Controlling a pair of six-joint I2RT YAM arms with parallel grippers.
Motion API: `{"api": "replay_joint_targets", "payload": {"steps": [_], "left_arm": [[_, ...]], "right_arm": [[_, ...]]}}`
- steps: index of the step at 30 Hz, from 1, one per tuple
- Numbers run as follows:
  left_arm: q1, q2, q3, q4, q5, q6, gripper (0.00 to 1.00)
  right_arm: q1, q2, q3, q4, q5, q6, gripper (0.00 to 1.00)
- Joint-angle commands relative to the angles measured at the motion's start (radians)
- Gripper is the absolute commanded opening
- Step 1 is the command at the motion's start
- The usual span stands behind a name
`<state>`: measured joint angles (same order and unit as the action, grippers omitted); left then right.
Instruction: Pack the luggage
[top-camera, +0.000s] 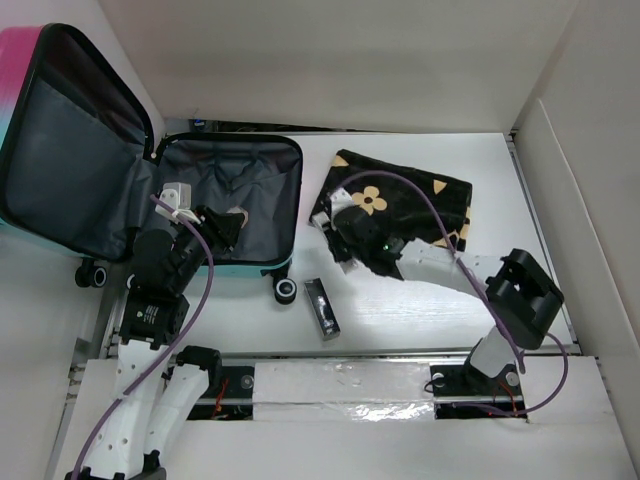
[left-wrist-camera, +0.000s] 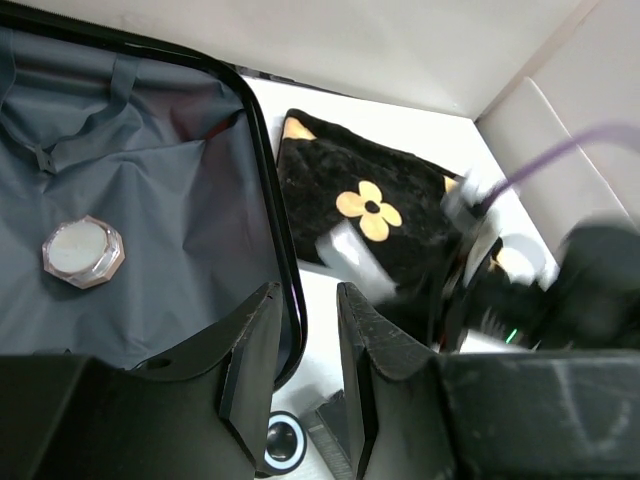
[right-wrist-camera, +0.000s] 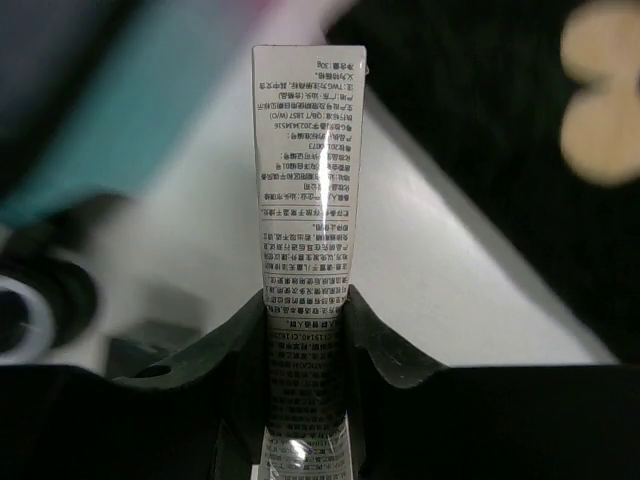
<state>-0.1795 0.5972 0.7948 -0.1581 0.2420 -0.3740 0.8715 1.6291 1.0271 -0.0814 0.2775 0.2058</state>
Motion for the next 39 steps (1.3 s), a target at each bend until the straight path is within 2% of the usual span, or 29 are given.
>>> {"api": "replay_joint_targets", "payload": {"steps": [1, 2, 3, 4, 5, 6, 10, 15, 17, 18, 21, 27, 32, 39], "left_arm": [[-0.003, -0.002, 0.037, 0.042, 0.005, 0.007, 0.26], [-0.003, -0.002, 0.035, 0.040, 0.000, 0.007, 0.26], [-0.003, -0.005, 0.032, 0.037, -0.003, 0.007, 0.26], [-0.003, -0.014, 0.027, 0.037, -0.007, 0.009, 0.26], [-0.003, -0.020, 0.026, 0.037, -0.019, 0.009, 0.26], [-0.003, -0.023, 0.027, 0.035, -0.024, 0.009, 0.26], [-0.003, -0.026, 0.030, 0.037, -0.012, 0.010, 0.26], [-0.003, -0.017, 0.034, 0.038, 0.005, 0.010, 0.26], [-0.003, -0.022, 0.032, 0.042, 0.008, 0.010, 0.26], [-0.003, -0.019, 0.035, 0.040, 0.005, 0.009, 0.26], [-0.003, -0.014, 0.032, 0.045, 0.014, 0.009, 0.26], [-0.003, -0.011, 0.026, 0.048, 0.014, 0.007, 0.26], [-0.003, -0.017, 0.027, 0.046, 0.008, 0.007, 0.26], [-0.003, -0.025, 0.024, 0.046, 0.013, 0.007, 0.26]], "right_arm": [[0.011, -0.010, 0.326, 0.088, -0.154, -0.083, 0.23], [0.021, 0.053, 0.397, 0.082, -0.214, -0.083, 0.25], [0.021, 0.079, 0.456, 0.047, -0.237, -0.082, 0.33], [0.021, 0.093, 0.517, 0.057, -0.254, -0.069, 0.67], [0.021, 0.098, 0.516, 0.071, -0.258, -0.059, 0.87], [0.021, 0.092, 0.501, 0.144, -0.258, -0.052, 1.00], [0.001, 0.037, 0.369, 0.141, -0.247, -0.054, 1.00], [0.043, -0.077, 0.038, 0.125, -0.127, -0.054, 1.00], [0.078, -0.112, -0.018, 0.088, -0.065, -0.042, 1.00], [0.089, -0.120, -0.051, 0.027, -0.057, -0.031, 1.00], [0.132, -0.127, -0.116, 0.022, -0.073, 0.007, 1.00], [0.190, -0.019, -0.130, 0.058, -0.135, 0.055, 1.00], [0.250, -0.017, -0.111, 0.043, -0.075, 0.086, 1.00], [0.261, 0.066, -0.102, 0.069, -0.115, 0.115, 0.98]]}}
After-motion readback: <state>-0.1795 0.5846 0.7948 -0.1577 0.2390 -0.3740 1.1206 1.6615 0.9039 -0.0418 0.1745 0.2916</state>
